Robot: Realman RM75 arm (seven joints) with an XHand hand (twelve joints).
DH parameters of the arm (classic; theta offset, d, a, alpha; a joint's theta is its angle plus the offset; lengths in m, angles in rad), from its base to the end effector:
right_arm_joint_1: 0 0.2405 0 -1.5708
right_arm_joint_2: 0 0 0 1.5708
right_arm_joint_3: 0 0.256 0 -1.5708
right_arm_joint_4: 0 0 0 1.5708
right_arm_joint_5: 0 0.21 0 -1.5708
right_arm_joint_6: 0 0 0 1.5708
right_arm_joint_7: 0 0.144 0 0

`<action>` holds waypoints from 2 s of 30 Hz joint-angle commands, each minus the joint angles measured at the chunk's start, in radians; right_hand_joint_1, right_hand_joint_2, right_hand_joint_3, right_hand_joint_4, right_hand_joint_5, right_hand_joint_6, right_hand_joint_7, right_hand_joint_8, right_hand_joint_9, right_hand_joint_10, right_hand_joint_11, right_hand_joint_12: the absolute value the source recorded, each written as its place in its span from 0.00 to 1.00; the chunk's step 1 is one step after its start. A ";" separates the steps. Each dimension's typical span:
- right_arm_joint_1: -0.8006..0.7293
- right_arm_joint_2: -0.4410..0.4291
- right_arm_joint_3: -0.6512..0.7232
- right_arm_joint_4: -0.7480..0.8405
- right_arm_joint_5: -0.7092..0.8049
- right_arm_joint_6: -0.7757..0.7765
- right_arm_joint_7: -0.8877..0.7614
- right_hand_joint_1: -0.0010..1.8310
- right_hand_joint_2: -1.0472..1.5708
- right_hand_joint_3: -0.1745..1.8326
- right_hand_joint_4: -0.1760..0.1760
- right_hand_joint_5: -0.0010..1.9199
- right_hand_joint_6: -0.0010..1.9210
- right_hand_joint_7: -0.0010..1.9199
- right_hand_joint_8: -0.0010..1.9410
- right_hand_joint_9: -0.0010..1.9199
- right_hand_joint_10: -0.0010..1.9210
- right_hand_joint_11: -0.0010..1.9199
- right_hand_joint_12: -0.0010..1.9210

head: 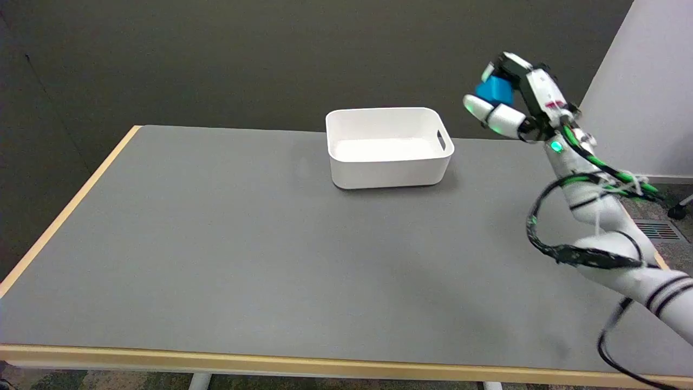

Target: Place blue wooden cube into white box.

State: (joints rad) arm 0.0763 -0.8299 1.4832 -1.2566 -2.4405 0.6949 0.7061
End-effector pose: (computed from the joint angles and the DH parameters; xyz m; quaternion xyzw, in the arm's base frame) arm -0.1661 -0.3443 0.4576 0.6726 -0.0349 0.3768 0.6360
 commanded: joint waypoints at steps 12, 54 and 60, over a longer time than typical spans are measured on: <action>0.804 -0.315 -0.846 0.725 0.148 -0.109 -0.335 0.61 0.89 0.20 0.00 0.26 0.89 0.29 0.89 0.39 0.97 0.00 1.00; -0.361 -0.293 -0.016 -0.142 0.705 0.326 0.218 0.21 0.68 0.58 0.89 0.14 0.31 0.20 0.26 0.18 0.38 0.09 0.58; -0.479 -0.327 -0.120 -0.039 0.641 0.652 0.399 0.21 0.68 0.59 0.93 0.16 0.36 0.21 0.27 0.20 0.40 0.12 0.62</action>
State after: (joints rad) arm 0.3160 -1.1143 1.1415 -1.0171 -2.0471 0.6900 0.6164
